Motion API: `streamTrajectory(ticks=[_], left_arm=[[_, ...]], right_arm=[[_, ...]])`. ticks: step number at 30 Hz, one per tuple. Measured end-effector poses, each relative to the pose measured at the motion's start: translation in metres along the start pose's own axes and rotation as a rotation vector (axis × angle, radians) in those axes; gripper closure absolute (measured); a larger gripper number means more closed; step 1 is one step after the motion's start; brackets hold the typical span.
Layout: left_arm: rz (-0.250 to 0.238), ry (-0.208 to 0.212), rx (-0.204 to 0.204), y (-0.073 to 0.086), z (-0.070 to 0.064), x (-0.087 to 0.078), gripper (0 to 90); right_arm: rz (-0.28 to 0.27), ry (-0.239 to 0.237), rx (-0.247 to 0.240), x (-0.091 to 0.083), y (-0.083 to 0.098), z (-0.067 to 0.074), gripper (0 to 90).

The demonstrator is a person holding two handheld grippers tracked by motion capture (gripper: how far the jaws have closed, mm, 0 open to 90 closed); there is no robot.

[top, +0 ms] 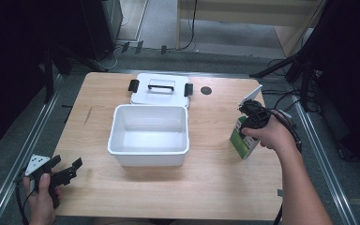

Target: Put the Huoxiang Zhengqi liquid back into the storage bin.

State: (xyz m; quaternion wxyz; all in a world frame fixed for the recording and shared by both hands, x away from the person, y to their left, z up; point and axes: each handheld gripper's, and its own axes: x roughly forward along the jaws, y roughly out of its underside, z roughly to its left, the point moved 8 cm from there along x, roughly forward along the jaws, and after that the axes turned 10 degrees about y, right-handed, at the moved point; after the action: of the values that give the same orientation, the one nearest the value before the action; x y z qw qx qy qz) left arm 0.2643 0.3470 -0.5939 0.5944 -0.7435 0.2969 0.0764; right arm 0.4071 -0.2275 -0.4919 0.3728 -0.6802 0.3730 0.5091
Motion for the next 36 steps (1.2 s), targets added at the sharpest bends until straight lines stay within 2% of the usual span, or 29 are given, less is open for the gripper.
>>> streamTrajectory(ticks=[9, 13, 14, 16, 20, 21, 22, 23, 27, 28, 29, 31, 32, 33, 34, 35, 36], left_arm=[[-0.001, 0.0, -0.001, 0.0, 0.0, 0.0, 12.9], [-0.002, -0.002, 0.003, 0.0, 0.0, 0.0, 12.9], [-0.002, -0.002, 0.003, 0.0, 0.0, 0.0, 12.9], [-0.003, -0.003, 0.003, 0.0, 0.0, 0.0, 12.8], [-0.003, -0.005, 0.002, 0.0, 0.0, 0.0, 12.0], [-0.003, -0.005, 0.0, 0.0, 0.0, 0.0, 12.0], [-0.003, -0.005, -0.001, 0.0, 0.0, 0.0, 11.6], [-0.006, -0.005, -0.005, 0.0, 0.001, 0.0, 11.0], [-0.005, -0.008, -0.007, 0.0, 0.001, 0.0, 8.9], [-0.005, -0.008, -0.006, 0.0, 0.001, 0.0, 8.9], [-0.004, -0.015, -0.005, 0.0, 0.002, -0.001, 8.1], [-0.006, -0.016, -0.005, 0.0, 0.002, 0.0, 5.3], [-0.006, -0.011, -0.005, 0.0, 0.001, 0.0, 2.8], [-0.006, -0.011, -0.005, 0.0, 0.001, 0.0, 2.4], [-0.005, -0.016, -0.006, 0.0, 0.002, -0.001, 2.4], [-0.005, -0.016, -0.006, 0.0, 0.002, -0.001, 2.4], [-0.003, -0.022, -0.004, 0.0, 0.002, -0.001, 2.4]], right_arm=[[-0.032, -0.022, -0.083, -0.009, 0.002, 0.005, 64.6], [-0.066, -0.032, -0.169, -0.021, 0.001, 0.014, 64.6], [-0.066, -0.032, -0.169, -0.021, 0.001, 0.014, 64.6], [-0.081, -0.028, -0.219, -0.03, -0.001, 0.021, 64.5], [-0.093, -0.029, -0.247, -0.038, -0.004, 0.028, 64.5], [-0.106, -0.025, -0.274, -0.041, -0.005, 0.029, 64.4], [-0.129, -0.021, -0.327, -0.046, -0.007, 0.034, 64.4], [-0.142, -0.015, -0.36, -0.048, -0.008, 0.037, 64.4], [-0.171, 0.009, -0.497, -0.057, -0.01, 0.047, 64.4], [-0.171, 0.009, -0.497, -0.057, -0.01, 0.047, 64.4], [-0.186, 0.008, -0.544, -0.062, -0.011, 0.051, 64.4], [-0.191, 0.005, -0.555, -0.064, -0.011, 0.052, 64.5], [-0.218, -0.006, -0.602, -0.07, -0.013, 0.055, 64.5], [-0.218, -0.006, -0.602, -0.07, -0.013, 0.055, 64.5], [-0.233, -0.016, -0.64, -0.075, -0.012, 0.058, 64.5], [-0.233, -0.016, -0.64, -0.075, -0.012, 0.058, 64.5], [-0.238, -0.02, -0.676, -0.08, -0.013, 0.061, 64.4]])
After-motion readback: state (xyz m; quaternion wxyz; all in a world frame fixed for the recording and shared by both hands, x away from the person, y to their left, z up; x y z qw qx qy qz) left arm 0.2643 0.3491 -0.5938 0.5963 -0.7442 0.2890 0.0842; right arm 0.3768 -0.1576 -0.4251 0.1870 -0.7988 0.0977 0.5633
